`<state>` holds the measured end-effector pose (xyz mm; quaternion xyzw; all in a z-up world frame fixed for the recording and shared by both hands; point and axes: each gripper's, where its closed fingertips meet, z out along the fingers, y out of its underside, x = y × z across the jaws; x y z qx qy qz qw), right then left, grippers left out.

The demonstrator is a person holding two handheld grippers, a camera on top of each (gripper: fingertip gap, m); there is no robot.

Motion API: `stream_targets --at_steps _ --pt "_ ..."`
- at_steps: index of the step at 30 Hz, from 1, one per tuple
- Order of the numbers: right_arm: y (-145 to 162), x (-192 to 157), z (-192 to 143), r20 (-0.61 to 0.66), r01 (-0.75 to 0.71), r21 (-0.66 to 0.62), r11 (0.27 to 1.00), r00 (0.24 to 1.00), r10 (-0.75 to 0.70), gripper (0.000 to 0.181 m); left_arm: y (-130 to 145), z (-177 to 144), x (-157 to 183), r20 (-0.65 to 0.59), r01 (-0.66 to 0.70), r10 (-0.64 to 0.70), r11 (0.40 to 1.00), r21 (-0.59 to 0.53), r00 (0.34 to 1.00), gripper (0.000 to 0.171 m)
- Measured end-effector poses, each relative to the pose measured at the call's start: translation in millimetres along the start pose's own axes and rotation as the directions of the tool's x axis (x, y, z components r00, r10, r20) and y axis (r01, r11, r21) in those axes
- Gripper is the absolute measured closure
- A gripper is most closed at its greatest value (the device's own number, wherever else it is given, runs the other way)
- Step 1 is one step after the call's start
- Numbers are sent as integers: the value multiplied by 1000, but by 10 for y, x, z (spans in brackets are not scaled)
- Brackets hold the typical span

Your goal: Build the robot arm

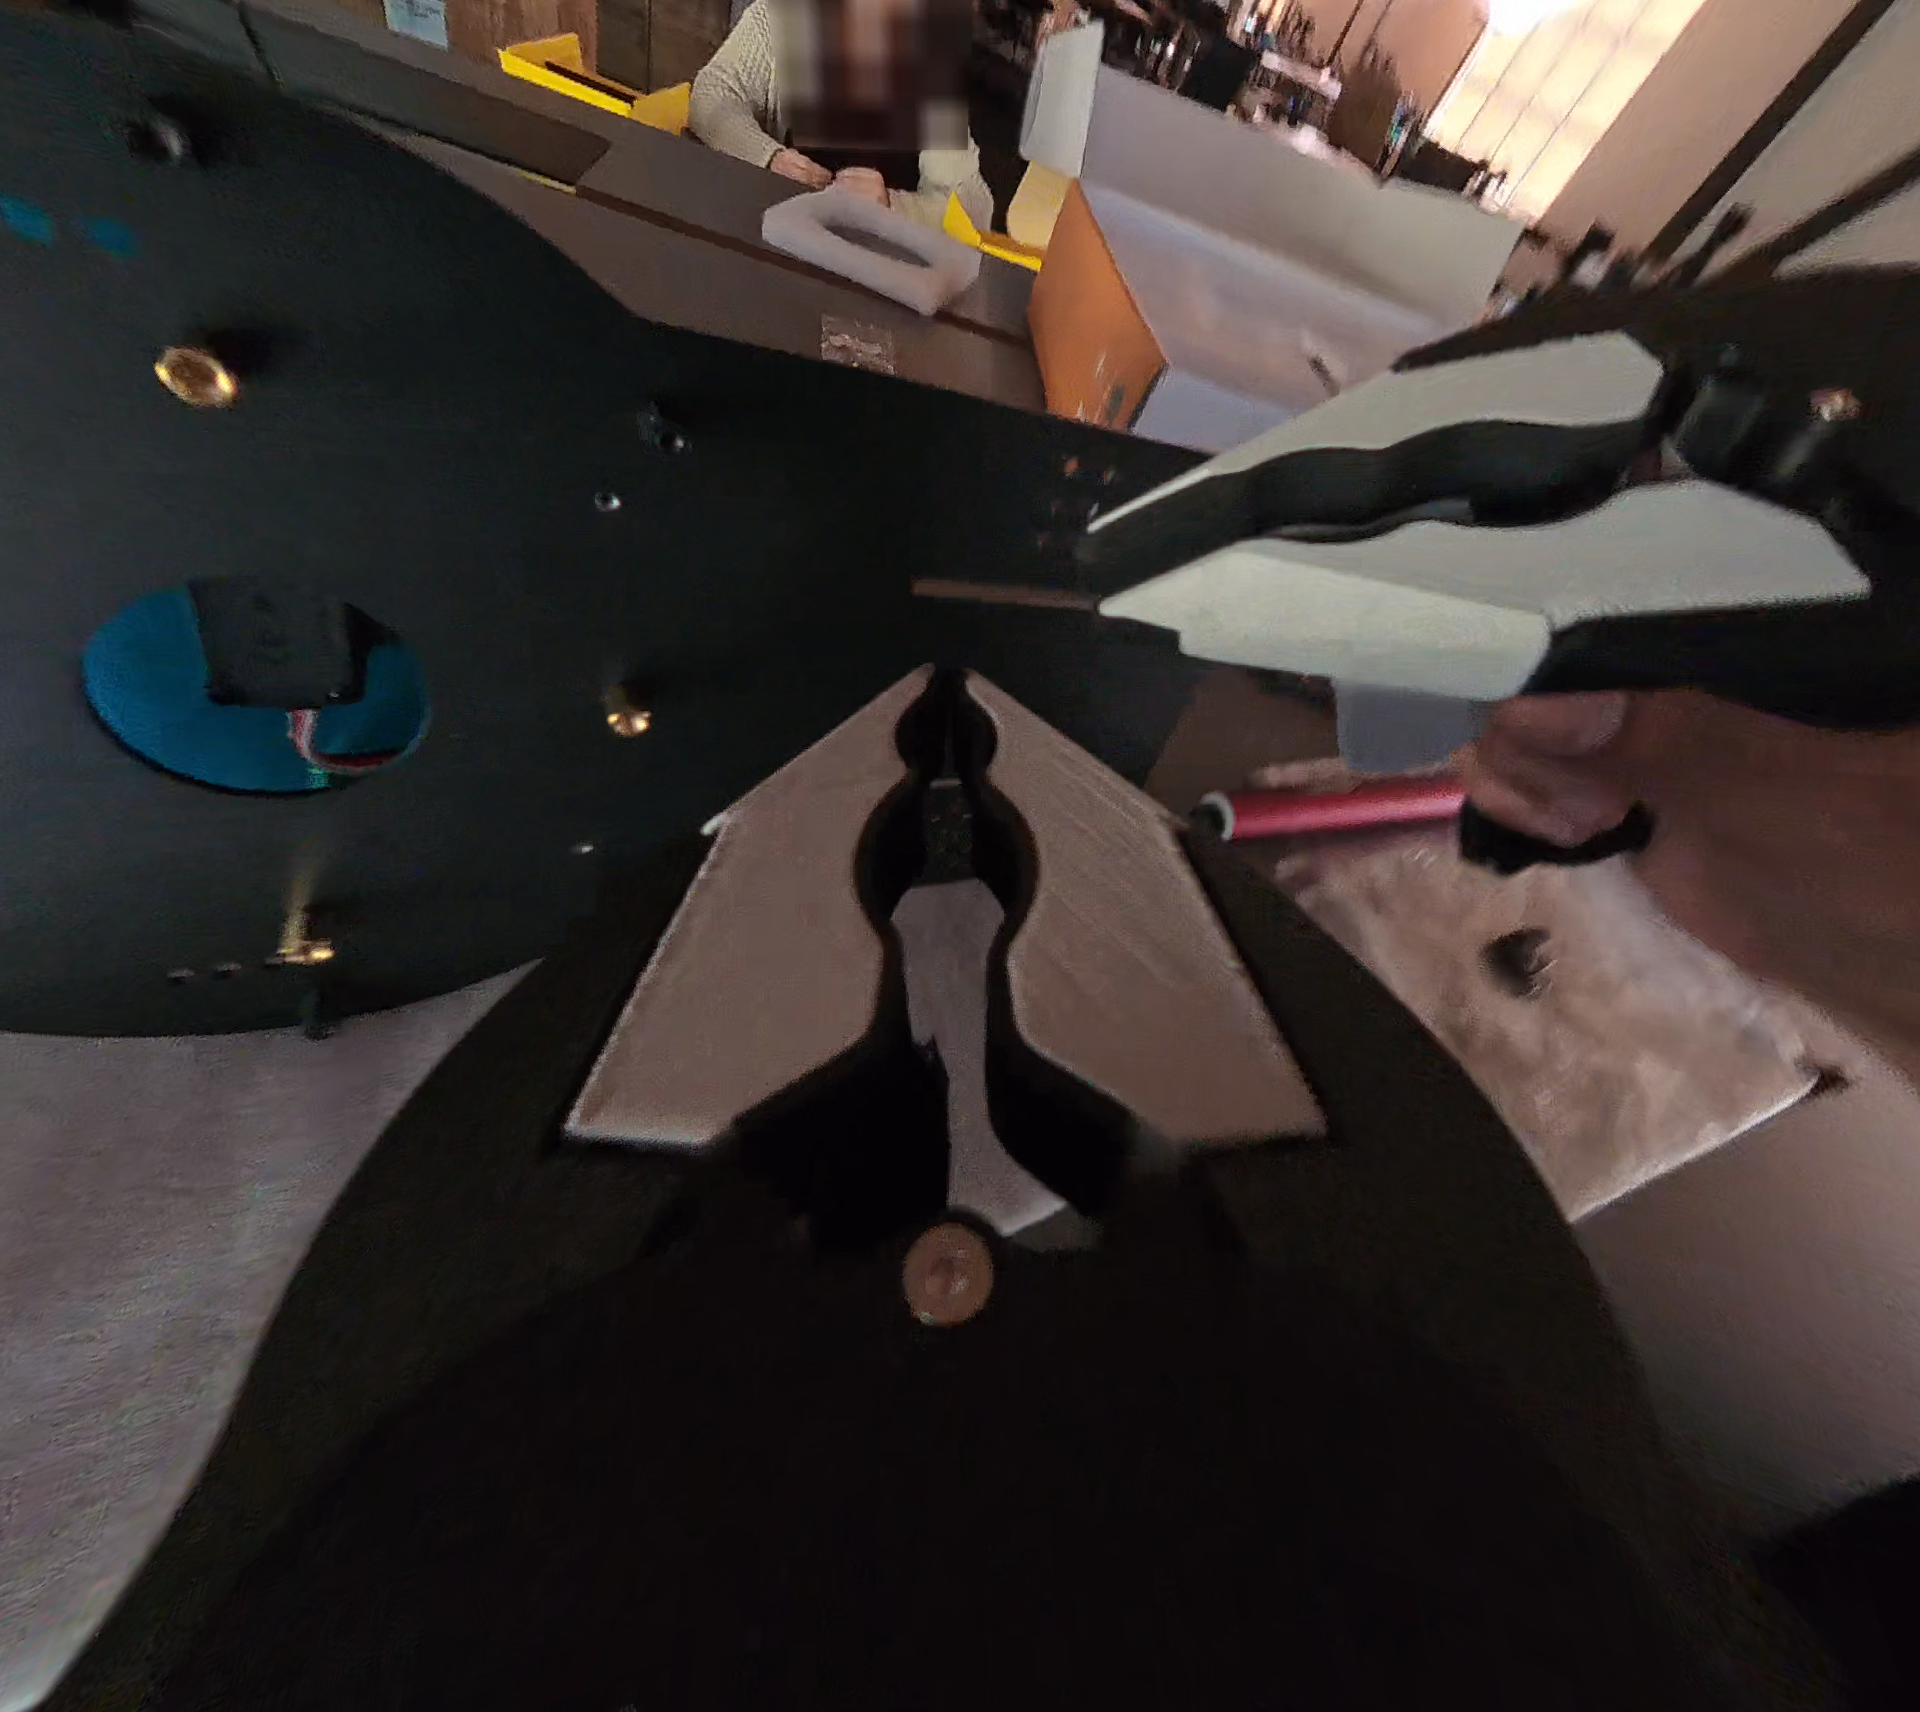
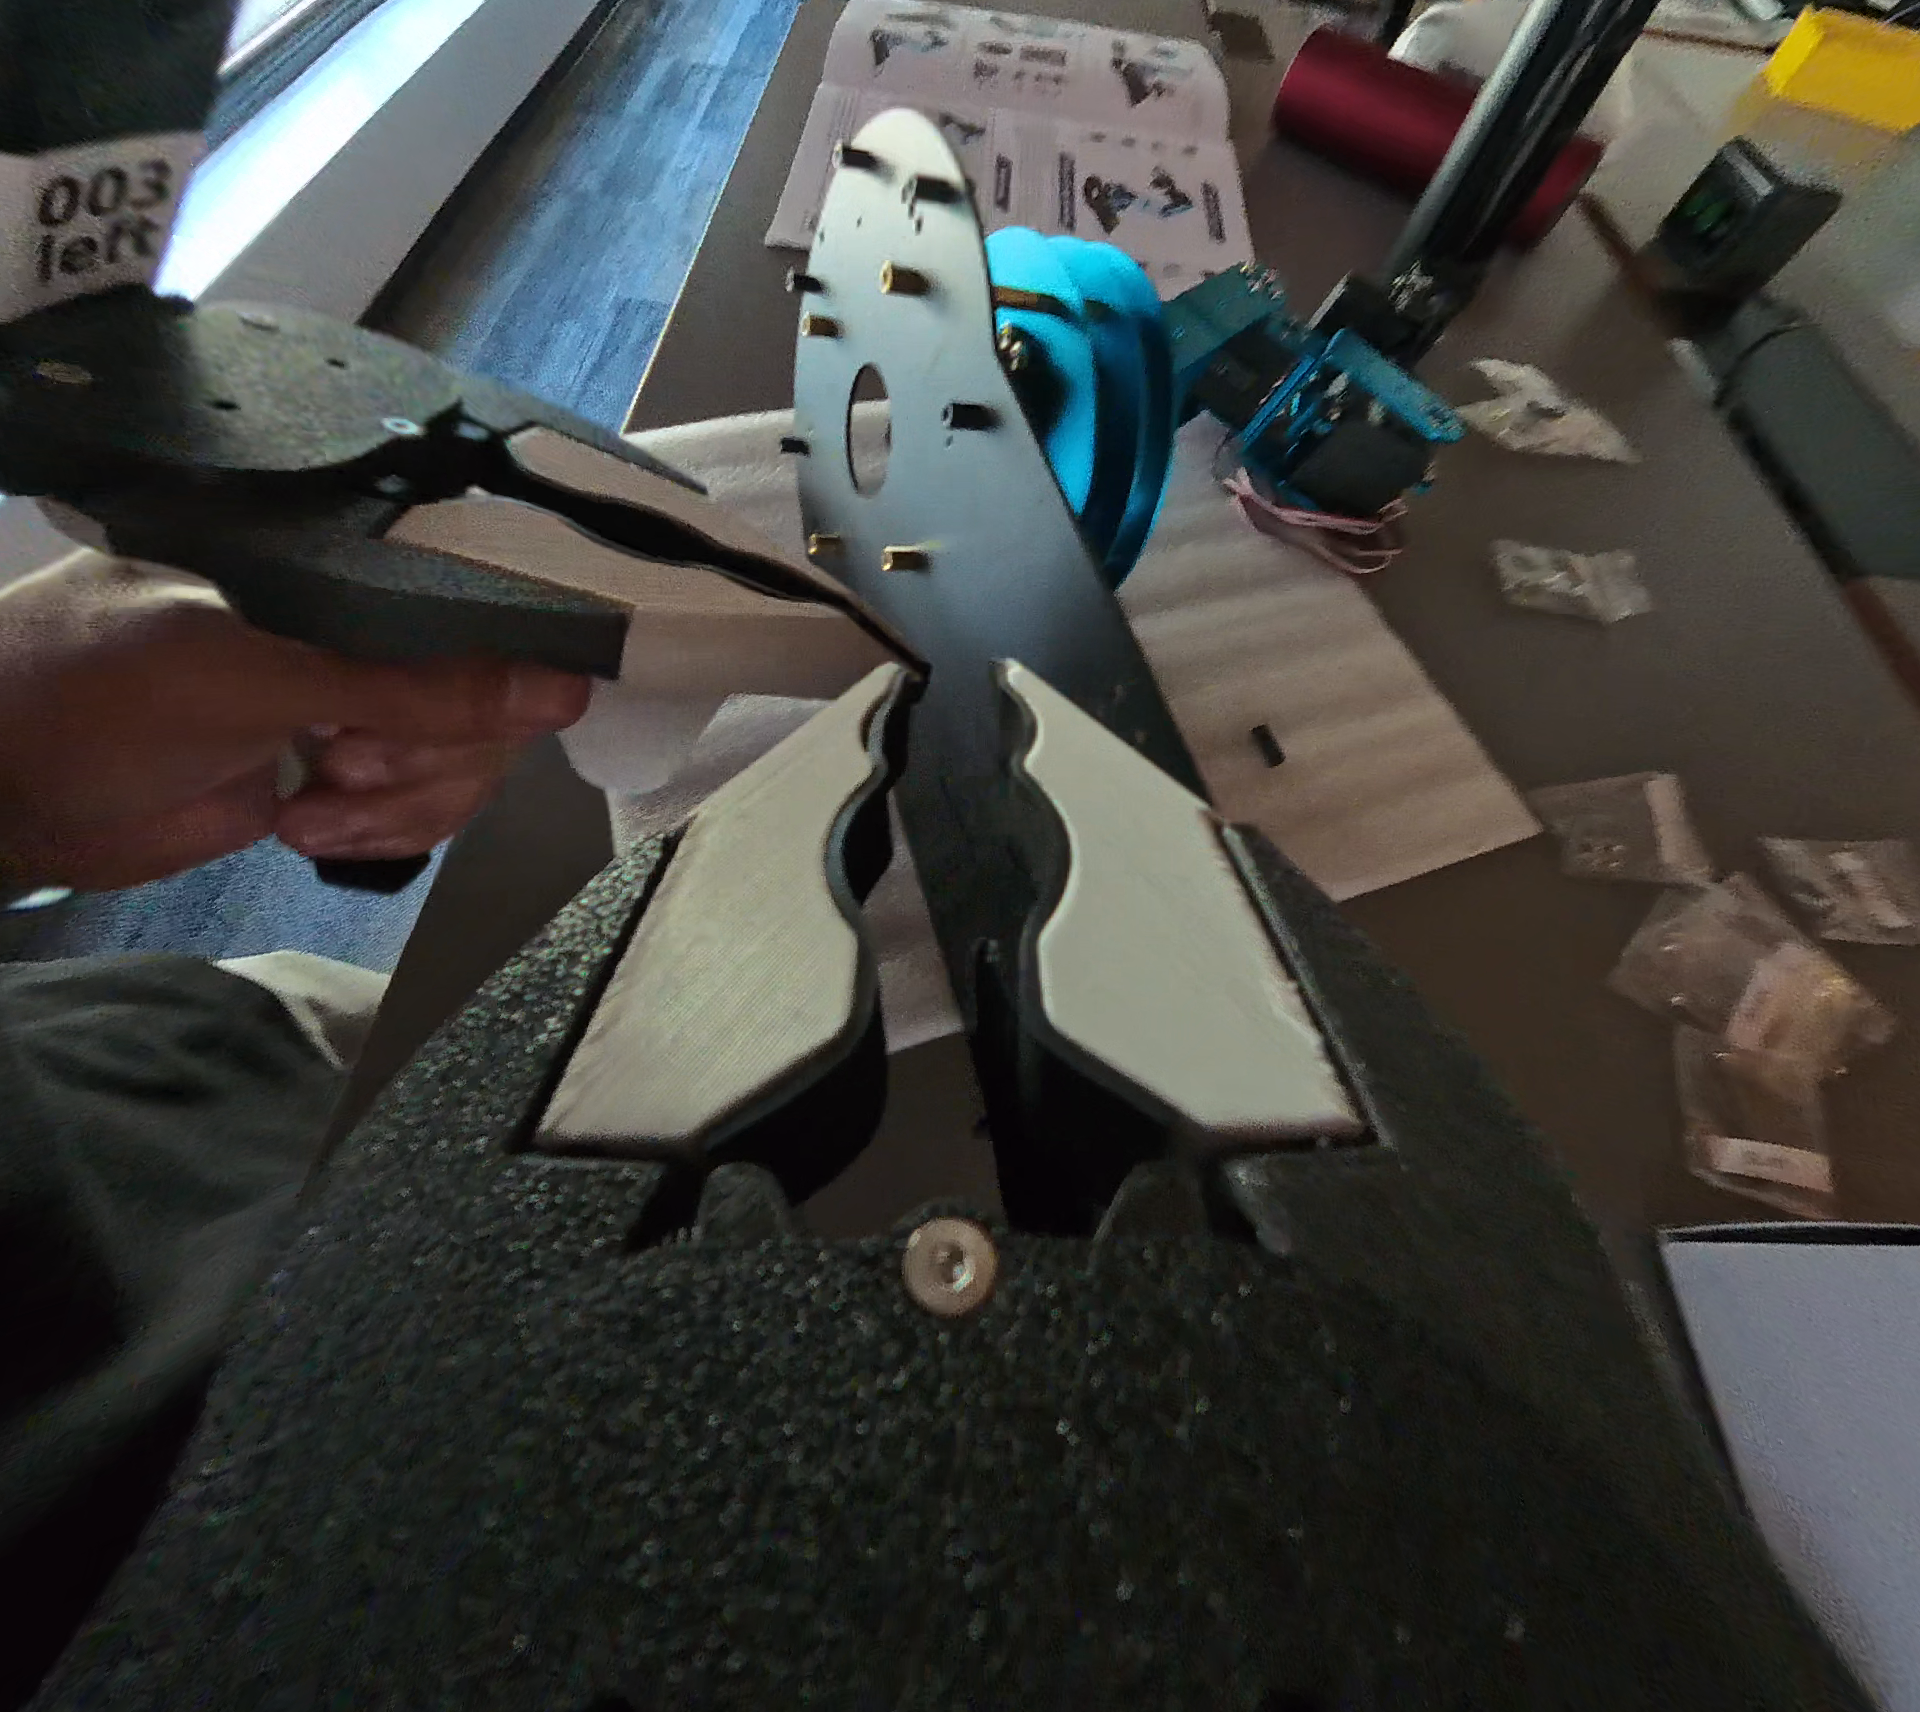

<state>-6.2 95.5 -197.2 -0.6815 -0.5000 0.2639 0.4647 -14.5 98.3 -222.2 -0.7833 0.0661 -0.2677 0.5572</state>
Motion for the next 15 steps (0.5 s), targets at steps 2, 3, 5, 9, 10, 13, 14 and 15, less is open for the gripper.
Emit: stream_targets --at_steps 2,3,5,9,10,13,14,15 --pt "-8 135 -41 -61 37 -17 999 997 -38 153 -3 47 -19 -4 68 -68 998 7 998 171" --pt "-4 195 -80 -83 62 -25 998 994 -64 156 31 54 -60 17 50 -49 999 -12 999 171" --pt "34 271 -167 -87 62 -50 997 994 -66 148 164 28 -117 25 -31 34 994 -103 999 171" --pt "130 177 -297 -40 19 -34 999 999 -20 131 533 -68 -154 -71 -314 306 903 -294 949 171" --pt "135 145 -318 -33 -4 -11 1000 999 4 127 556 -85 -166 -90 -375 365 878 -298 927 170" --pt "174 0 -401 -15 25 3 1000 1000 -25 157 697 -73 -176 -166 -403 367 830 -386 915 150" --pt "180 -9 -427 -43 44 12 999 998 -44 157 736 -65 -140 -205 -410 356 824 -392 912 148" --pt "202 -41 -440 -48 50 11 999 998 -49 157 756 -46 -134 -222 -418 356 821 -389 908 146"
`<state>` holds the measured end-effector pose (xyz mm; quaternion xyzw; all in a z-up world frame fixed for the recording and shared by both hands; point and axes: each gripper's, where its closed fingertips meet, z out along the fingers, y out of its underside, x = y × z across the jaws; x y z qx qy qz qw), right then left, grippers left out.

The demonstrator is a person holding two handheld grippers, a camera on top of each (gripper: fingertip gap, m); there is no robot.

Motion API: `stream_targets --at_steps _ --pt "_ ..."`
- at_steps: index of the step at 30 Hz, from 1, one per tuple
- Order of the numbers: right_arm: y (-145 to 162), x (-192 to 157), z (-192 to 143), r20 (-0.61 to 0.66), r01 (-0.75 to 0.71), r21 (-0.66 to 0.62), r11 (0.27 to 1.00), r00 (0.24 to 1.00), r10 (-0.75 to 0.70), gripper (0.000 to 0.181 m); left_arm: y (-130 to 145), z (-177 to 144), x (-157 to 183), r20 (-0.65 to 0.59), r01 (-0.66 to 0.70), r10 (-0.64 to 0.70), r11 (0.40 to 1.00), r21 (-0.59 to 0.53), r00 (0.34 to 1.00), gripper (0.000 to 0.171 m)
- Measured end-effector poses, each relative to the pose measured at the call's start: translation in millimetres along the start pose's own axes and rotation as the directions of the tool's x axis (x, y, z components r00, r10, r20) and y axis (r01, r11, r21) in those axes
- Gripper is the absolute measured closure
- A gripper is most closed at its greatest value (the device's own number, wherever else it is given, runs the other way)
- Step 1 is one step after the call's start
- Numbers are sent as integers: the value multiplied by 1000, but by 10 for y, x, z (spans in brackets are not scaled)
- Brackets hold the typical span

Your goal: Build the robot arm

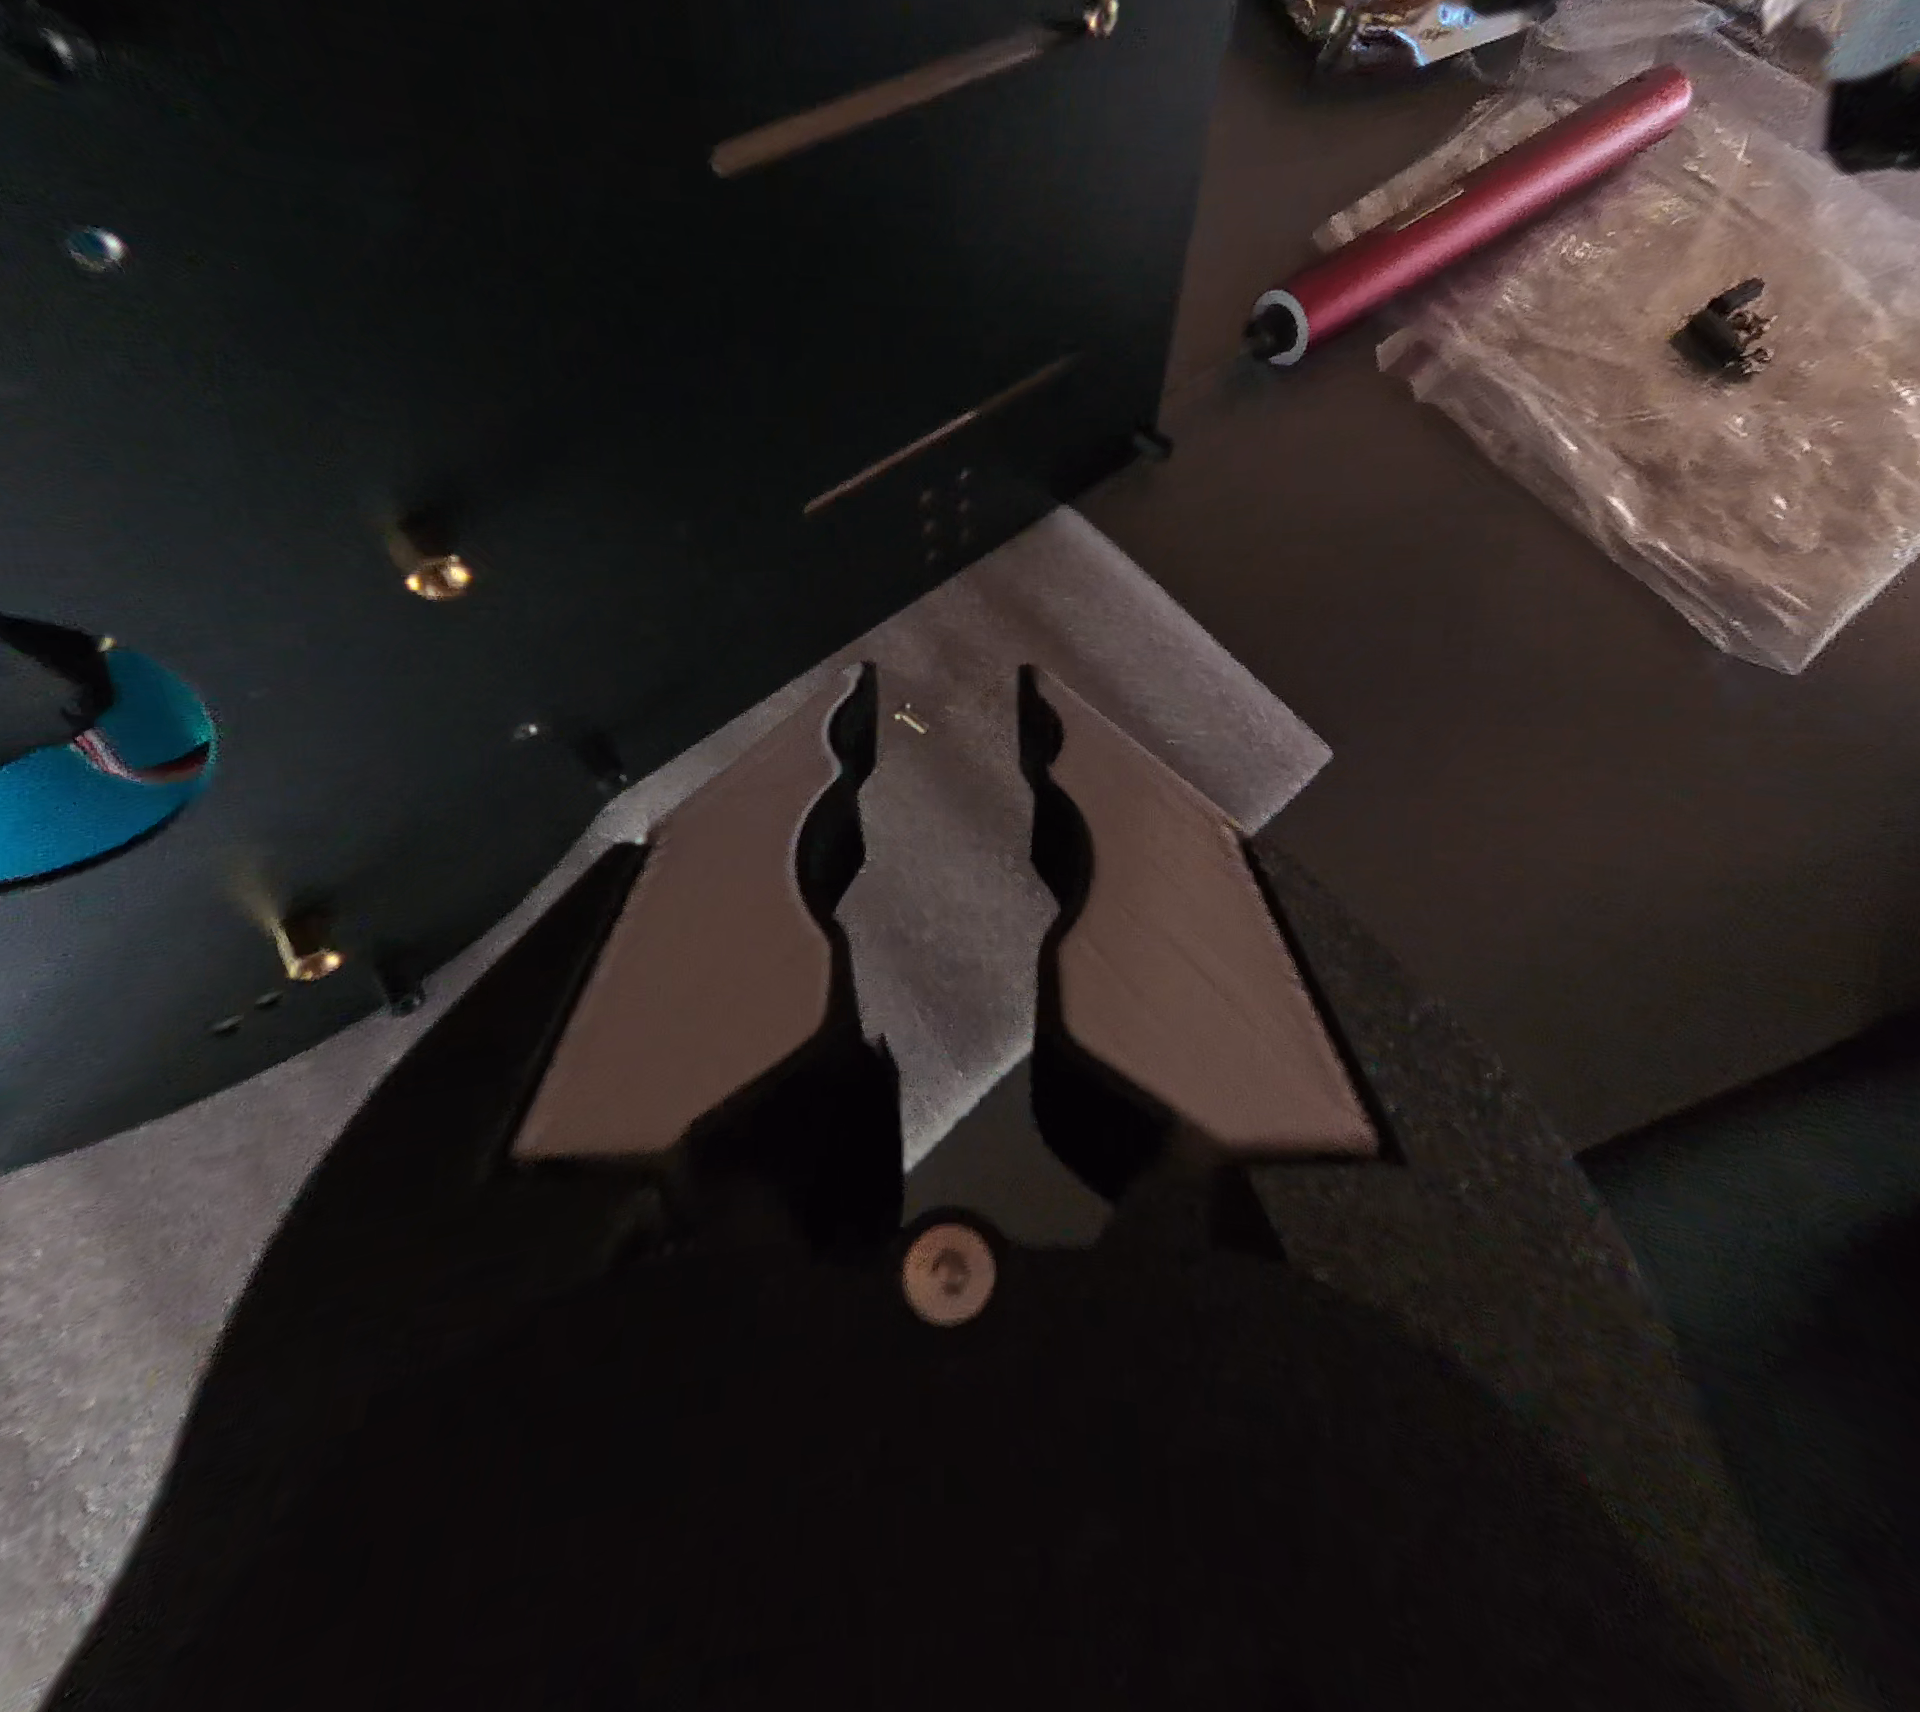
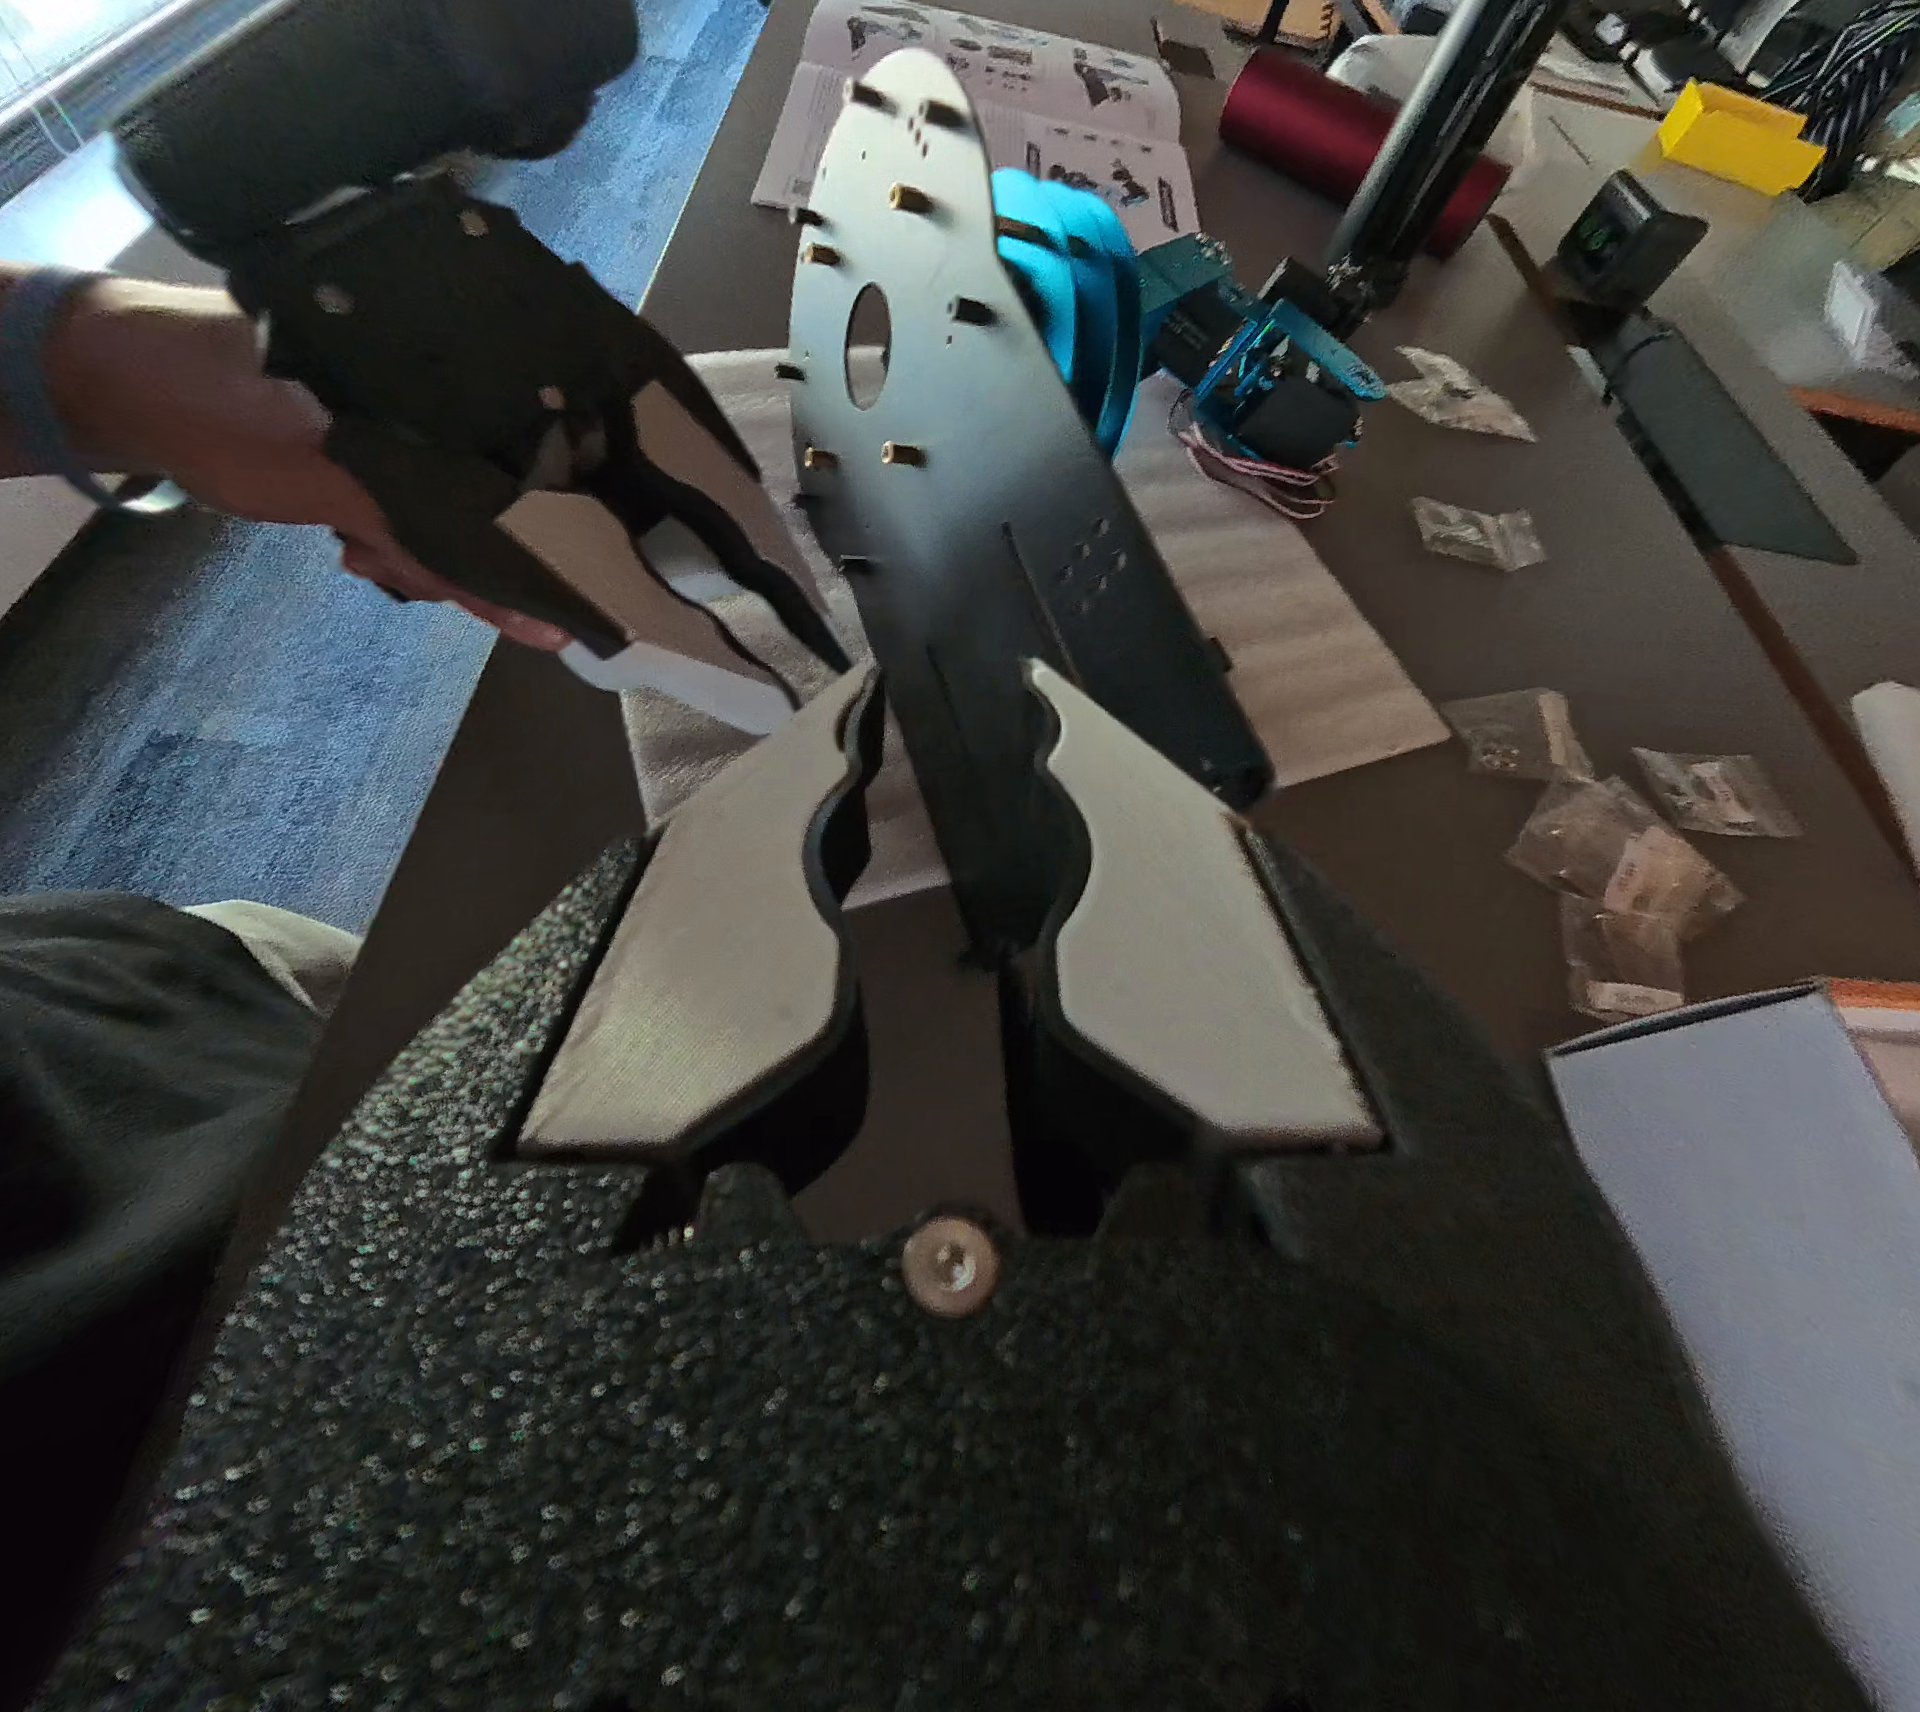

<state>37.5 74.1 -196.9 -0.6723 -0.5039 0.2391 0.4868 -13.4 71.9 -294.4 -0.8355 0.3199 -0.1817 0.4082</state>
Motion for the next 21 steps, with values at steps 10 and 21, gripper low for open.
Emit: stream_targets --at_steps 10,21 --pt "251 -61 -160 8 -118 -31 993 993 118 156 167 54 90 -83 -37 31 997 -72 996 144" --pt "299 -46 -137 6 -153 -43 987 988 153 157 166 -86 -37 -73 -110 106 993 -52 992 144"
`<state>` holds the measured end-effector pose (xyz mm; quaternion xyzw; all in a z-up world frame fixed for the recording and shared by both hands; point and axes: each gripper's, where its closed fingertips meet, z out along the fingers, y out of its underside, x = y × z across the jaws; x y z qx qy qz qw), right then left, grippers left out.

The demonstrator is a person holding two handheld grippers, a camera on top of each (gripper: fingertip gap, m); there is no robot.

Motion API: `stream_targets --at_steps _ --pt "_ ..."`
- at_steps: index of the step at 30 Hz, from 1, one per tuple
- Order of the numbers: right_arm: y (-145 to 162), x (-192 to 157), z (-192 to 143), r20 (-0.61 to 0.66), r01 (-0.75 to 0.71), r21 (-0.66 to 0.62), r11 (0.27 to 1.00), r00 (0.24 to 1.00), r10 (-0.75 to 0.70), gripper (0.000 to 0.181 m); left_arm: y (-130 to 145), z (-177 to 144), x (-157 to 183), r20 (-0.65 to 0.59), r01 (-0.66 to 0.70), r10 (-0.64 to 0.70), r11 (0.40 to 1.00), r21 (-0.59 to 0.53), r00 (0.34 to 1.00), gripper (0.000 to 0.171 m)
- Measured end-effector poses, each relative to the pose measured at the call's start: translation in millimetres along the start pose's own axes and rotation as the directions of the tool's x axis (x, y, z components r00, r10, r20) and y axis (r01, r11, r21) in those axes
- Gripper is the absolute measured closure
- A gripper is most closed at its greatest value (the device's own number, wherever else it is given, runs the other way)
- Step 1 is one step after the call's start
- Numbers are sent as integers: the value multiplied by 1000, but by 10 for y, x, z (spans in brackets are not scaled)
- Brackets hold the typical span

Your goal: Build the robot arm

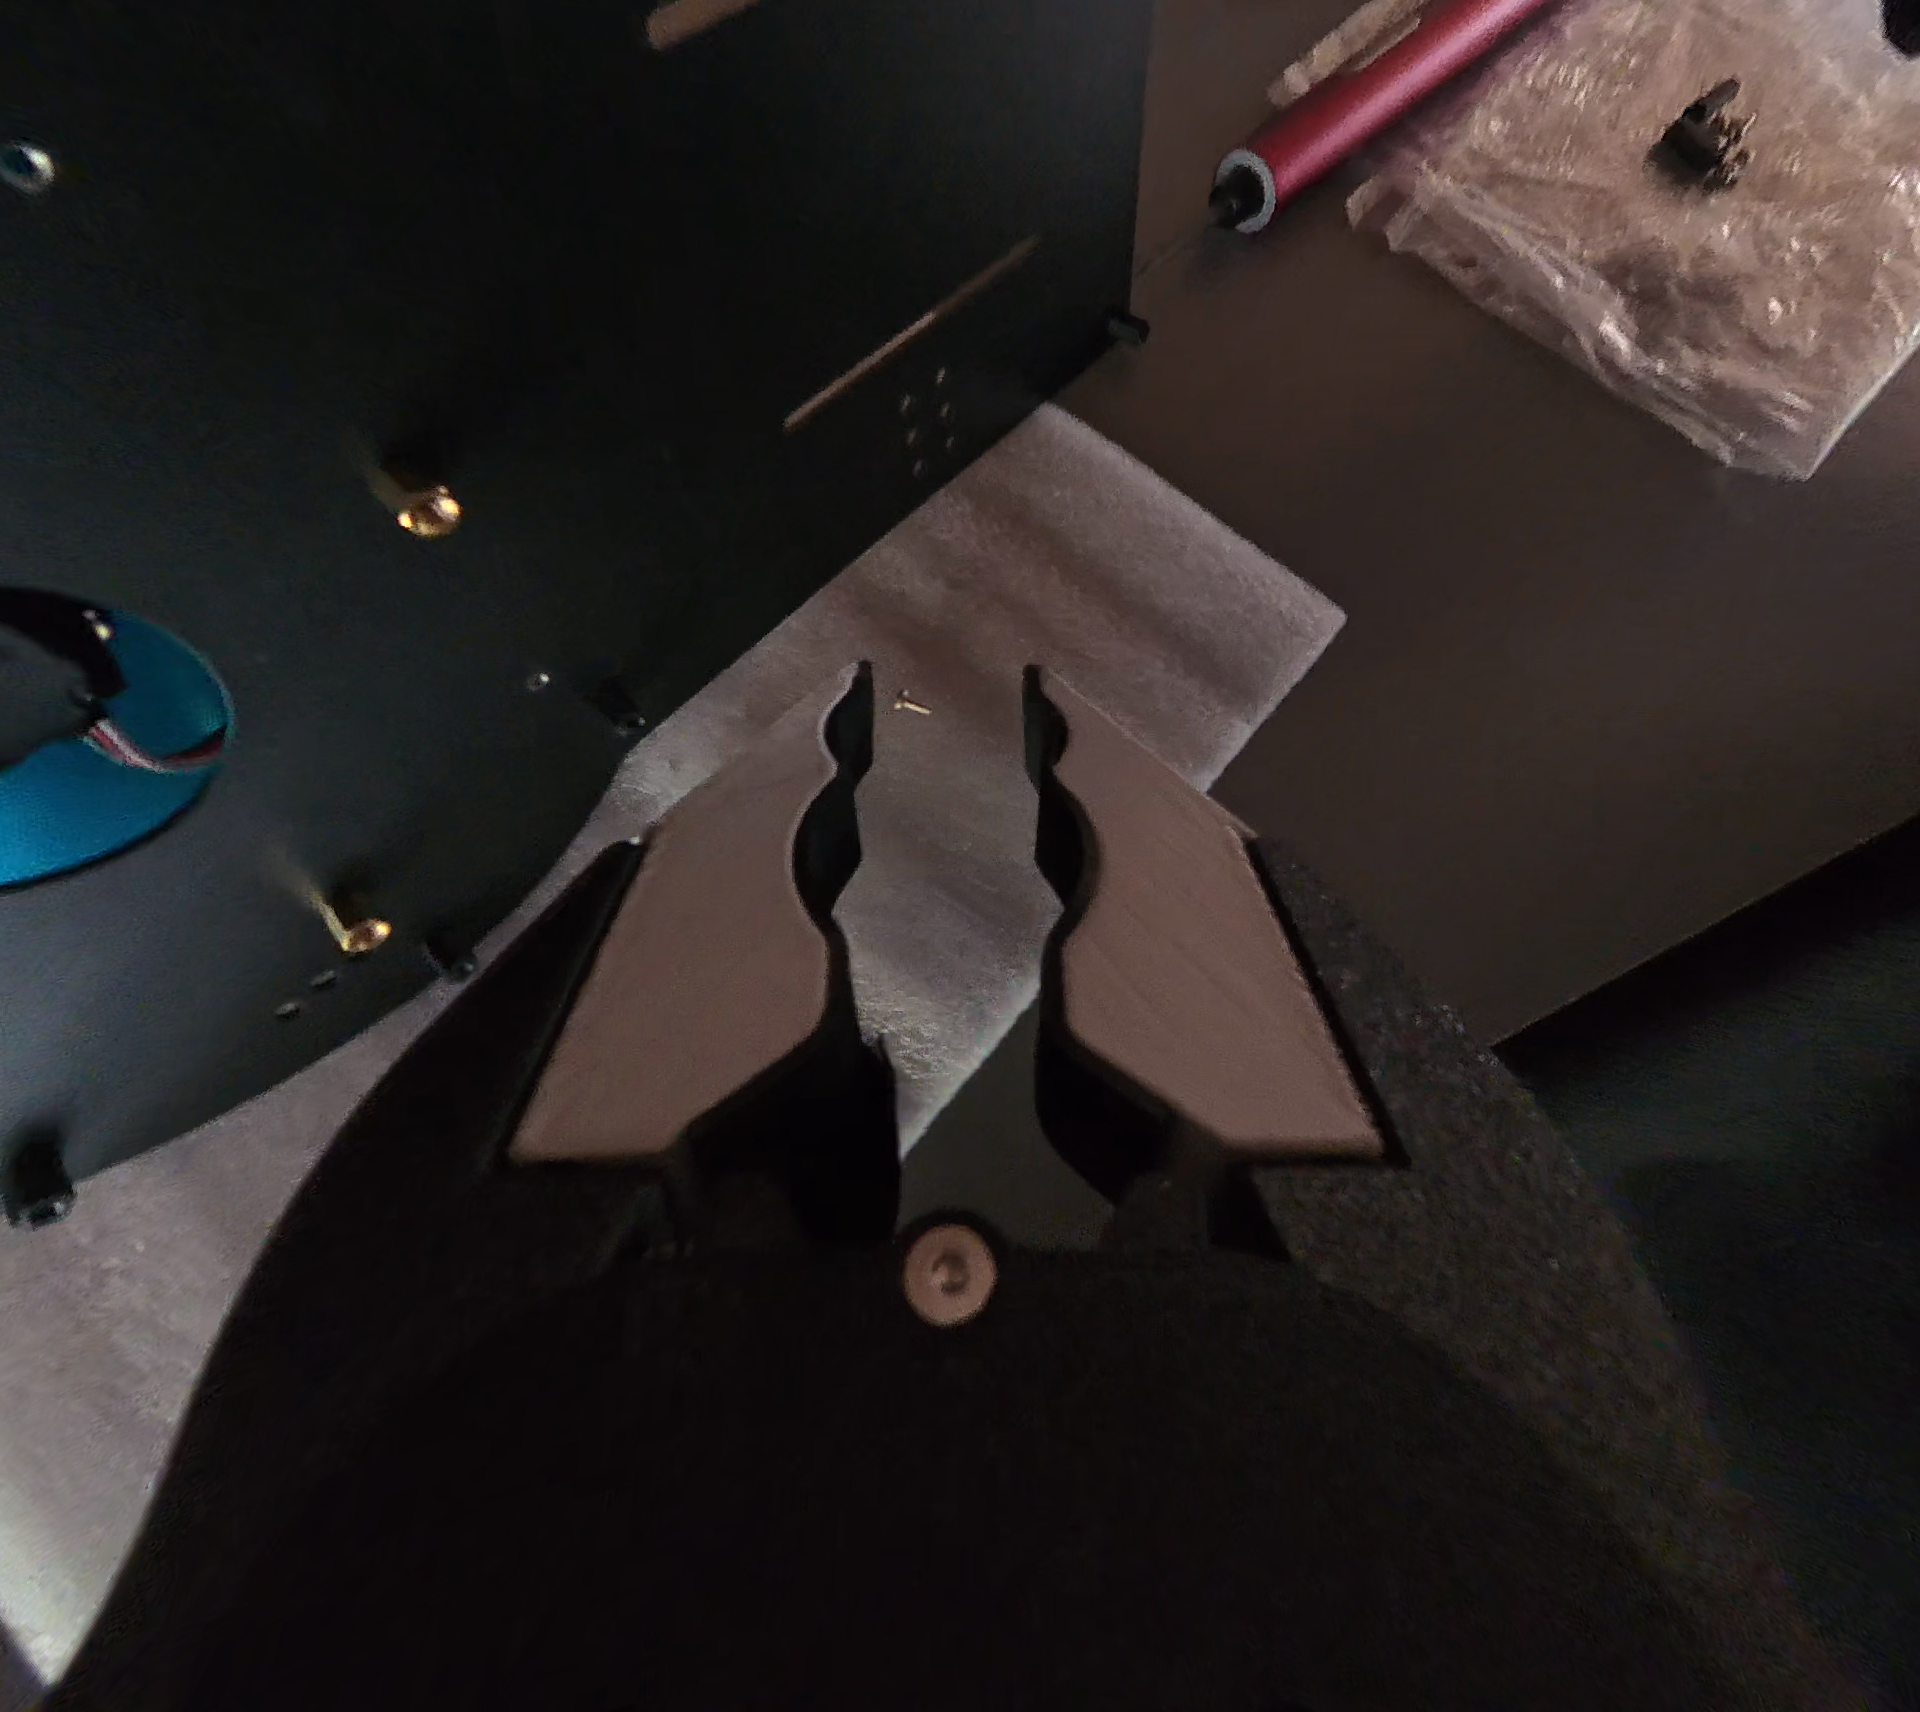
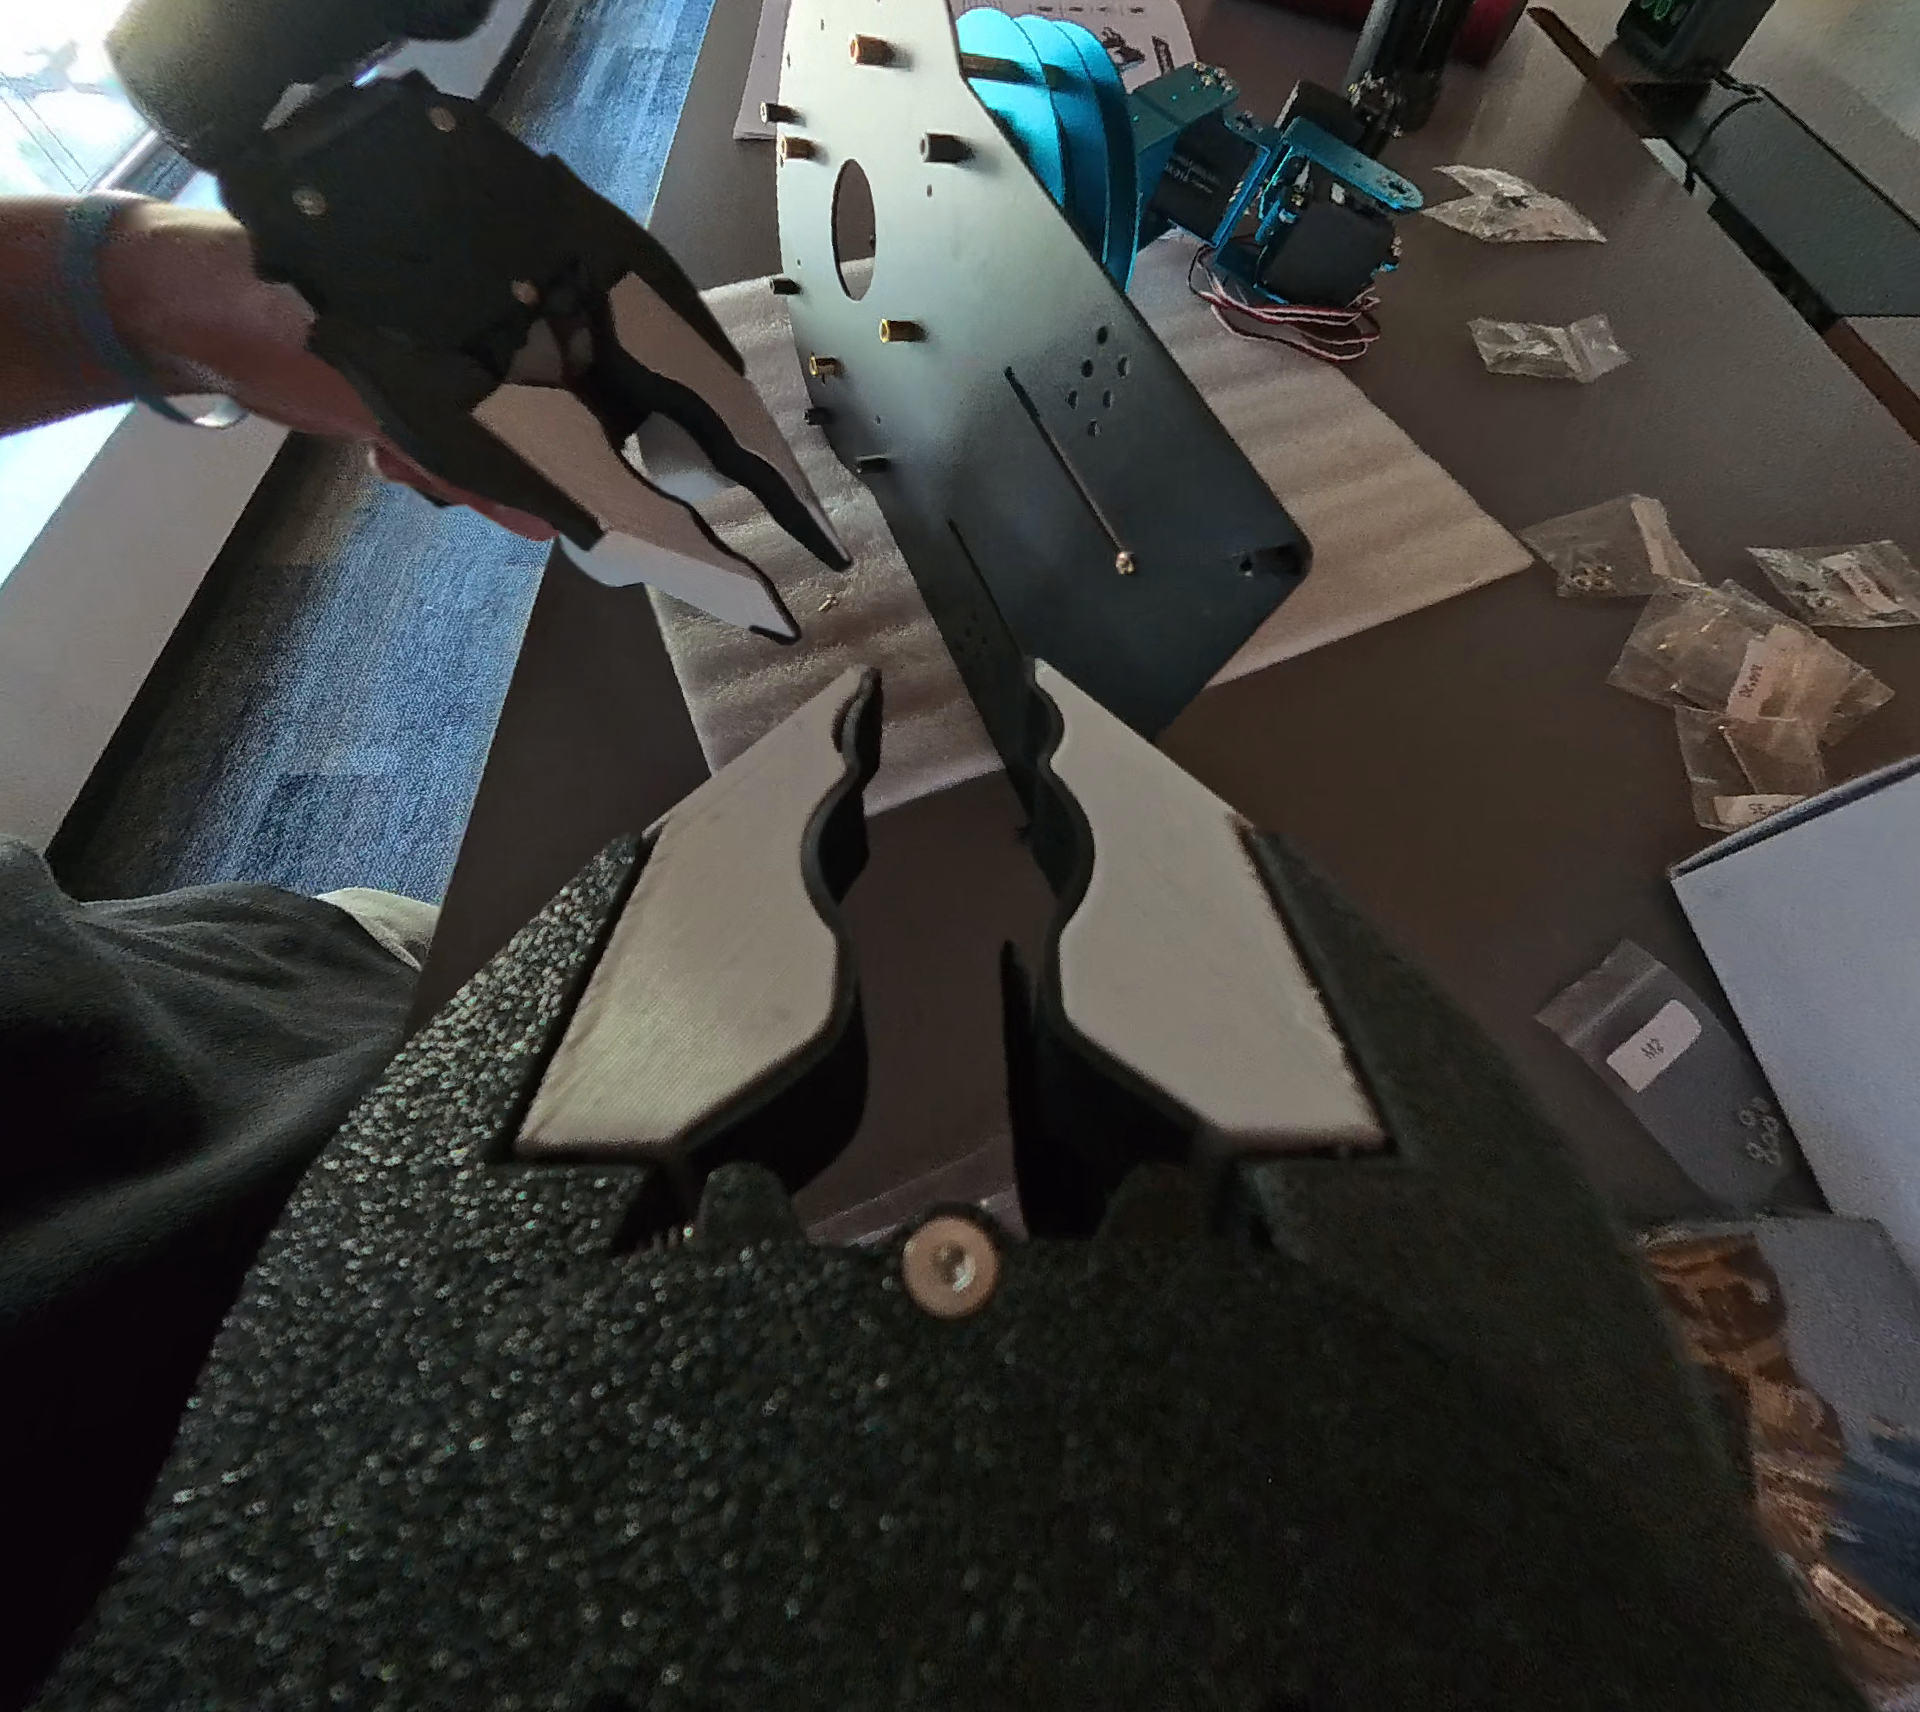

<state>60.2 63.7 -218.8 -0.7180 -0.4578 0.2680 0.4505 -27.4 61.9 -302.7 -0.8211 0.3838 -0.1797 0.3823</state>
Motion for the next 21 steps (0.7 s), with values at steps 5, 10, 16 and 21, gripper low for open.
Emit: stream_targets --at_steps 5,10,16,21 --pt "23 -45 24 0 1 -12 1000 1000 -1 156 83 73 57 -88 -29 24 998 -49 996 144" --pt "69 -38 8 -7 -18 -19 1000 1000 17 157 117 -38 154 -109 9 -12 999 -34 994 147" --pt "97 -26 37 -6 -21 -32 999 1000 21 157 194 -82 183 -63 0 -1 1000 -19 998 151" --pt "77 -54 62 -2 -15 -33 999 1000 15 158 172 -51 117 -31 -13 12 1000 -13 999 157"
